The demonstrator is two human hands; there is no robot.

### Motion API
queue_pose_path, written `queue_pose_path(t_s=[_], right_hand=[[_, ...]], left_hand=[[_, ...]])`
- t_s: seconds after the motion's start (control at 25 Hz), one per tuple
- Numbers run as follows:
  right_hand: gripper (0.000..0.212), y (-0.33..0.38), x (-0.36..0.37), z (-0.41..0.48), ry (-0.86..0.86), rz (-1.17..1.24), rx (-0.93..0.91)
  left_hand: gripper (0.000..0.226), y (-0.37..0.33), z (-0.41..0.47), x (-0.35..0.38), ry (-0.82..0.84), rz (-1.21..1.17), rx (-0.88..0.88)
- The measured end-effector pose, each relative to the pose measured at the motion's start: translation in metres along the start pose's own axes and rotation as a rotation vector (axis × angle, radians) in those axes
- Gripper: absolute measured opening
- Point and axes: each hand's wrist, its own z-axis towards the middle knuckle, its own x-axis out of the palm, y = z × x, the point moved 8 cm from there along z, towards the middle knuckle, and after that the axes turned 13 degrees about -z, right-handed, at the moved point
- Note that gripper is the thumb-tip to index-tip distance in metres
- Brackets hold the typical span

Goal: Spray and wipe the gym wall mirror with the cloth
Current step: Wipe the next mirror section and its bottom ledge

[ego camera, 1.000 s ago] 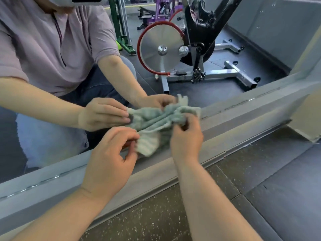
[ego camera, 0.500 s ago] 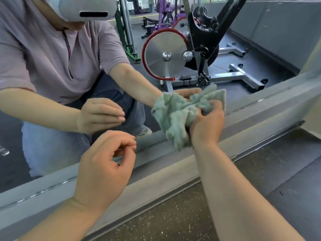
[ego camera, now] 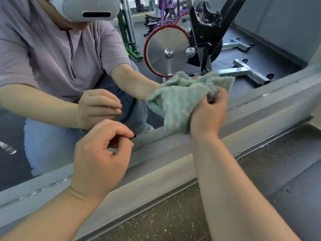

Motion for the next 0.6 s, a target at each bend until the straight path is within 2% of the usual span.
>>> queue_pose_path(t_s=[0.04, 0.08, 0.2, 0.24, 0.28, 0.32, 0.4, 0.44, 0.48, 0.52, 0.6], right_hand=[[0.026, 0.006, 0.008, -0.015, 0.000, 0.004, 0.006], [0.026, 0.024, 0.023, -0.040, 0.046, 0.015, -0.103], [0.025, 0.066, 0.049, -0.121, 0.258, -0.148, -0.600], [0.026, 0.064, 0.048, -0.114, 0.283, -0.201, -0.697], [0.026, 0.062, 0.040, -0.091, 0.245, -0.207, -0.709], [0.026, 0.049, 0.027, -0.053, 0.168, -0.181, -0.584], [0.024, 0.041, -0.008, 0.018, -0.032, -0.044, -0.129], [0.021, 0.034, -0.008, 0.030, -0.029, 0.030, 0.012], [0.021, 0.055, 0.001, 0.025, 0.025, 0.077, 0.006], [0.023, 0.082, 0.015, 0.002, 0.103, 0.002, -0.159], [0.022, 0.136, 0.044, -0.067, 0.341, -0.188, -0.710]], left_hand=[[0.015, 0.002, -0.002, 0.001, -0.001, 0.008, 0.004], [0.014, 0.000, -0.001, -0.002, -0.019, 0.028, 0.011], [0.013, -0.001, 0.008, -0.007, -0.045, 0.087, 0.016], [0.014, 0.000, 0.010, -0.008, -0.048, 0.089, 0.003], [0.014, -0.004, 0.015, -0.015, -0.038, 0.084, 0.009], [0.014, -0.005, 0.017, -0.019, -0.017, 0.074, 0.014], [0.014, -0.014, 0.026, -0.028, 0.010, 0.067, 0.045], [0.014, -0.014, 0.027, -0.027, 0.026, 0.078, 0.050], [0.015, -0.021, 0.029, -0.035, -0.003, 0.090, 0.045], [0.015, -0.025, 0.028, -0.040, -0.022, 0.096, 0.043], [0.016, -0.040, 0.033, -0.043, -0.060, 0.061, 0.059]])
